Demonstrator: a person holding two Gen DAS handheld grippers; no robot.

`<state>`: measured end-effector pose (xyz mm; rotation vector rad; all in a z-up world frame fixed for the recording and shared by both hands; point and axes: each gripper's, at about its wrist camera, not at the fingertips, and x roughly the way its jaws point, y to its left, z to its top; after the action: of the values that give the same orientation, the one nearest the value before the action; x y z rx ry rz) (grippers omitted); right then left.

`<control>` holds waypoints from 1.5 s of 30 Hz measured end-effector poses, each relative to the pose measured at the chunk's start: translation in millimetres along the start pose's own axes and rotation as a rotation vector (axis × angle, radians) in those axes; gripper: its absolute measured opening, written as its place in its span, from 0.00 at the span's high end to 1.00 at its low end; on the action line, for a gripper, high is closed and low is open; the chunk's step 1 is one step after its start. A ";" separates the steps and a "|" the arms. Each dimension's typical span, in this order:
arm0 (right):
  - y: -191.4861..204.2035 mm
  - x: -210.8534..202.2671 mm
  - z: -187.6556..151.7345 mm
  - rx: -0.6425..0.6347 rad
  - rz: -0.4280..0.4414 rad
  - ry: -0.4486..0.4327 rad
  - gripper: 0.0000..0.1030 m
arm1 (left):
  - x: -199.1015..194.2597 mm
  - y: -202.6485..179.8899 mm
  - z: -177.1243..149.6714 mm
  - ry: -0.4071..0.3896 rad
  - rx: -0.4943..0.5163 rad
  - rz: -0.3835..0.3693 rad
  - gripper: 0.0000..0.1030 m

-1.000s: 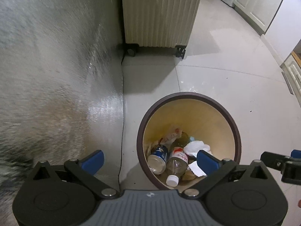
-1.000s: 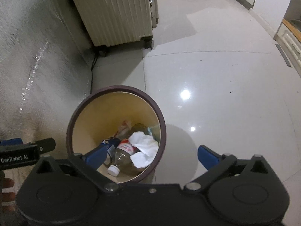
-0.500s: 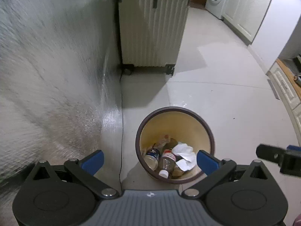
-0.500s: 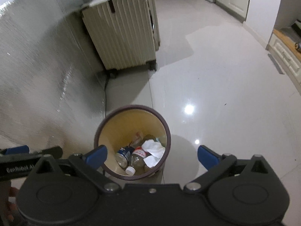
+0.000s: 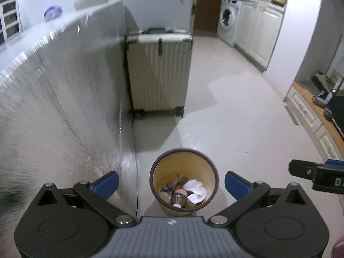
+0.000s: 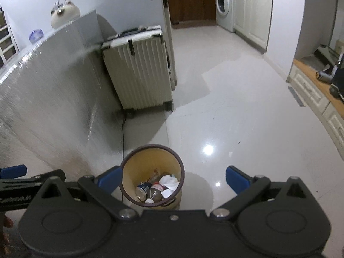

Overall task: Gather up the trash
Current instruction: 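Raise both open tools up away from the bin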

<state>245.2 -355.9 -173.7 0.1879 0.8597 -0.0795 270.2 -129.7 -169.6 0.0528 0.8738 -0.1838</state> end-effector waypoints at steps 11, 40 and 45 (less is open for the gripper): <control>16.5 -90.9 -4.7 -0.008 0.012 -0.103 0.00 | -97.5 10.0 -7.7 -0.119 0.029 -0.010 0.00; 73.9 -184.9 -36.9 -0.123 0.041 -0.138 0.00 | -195.5 65.1 -46.2 -0.126 -0.012 0.065 0.00; 82.5 -186.7 -42.8 -0.136 0.027 -0.136 0.00 | -198.8 65.1 -50.2 -0.132 0.000 0.066 0.00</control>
<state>103.7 -267.8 -48.3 0.0654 0.7241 -0.0080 119.3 -32.0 -51.4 0.0688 0.7393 -0.1241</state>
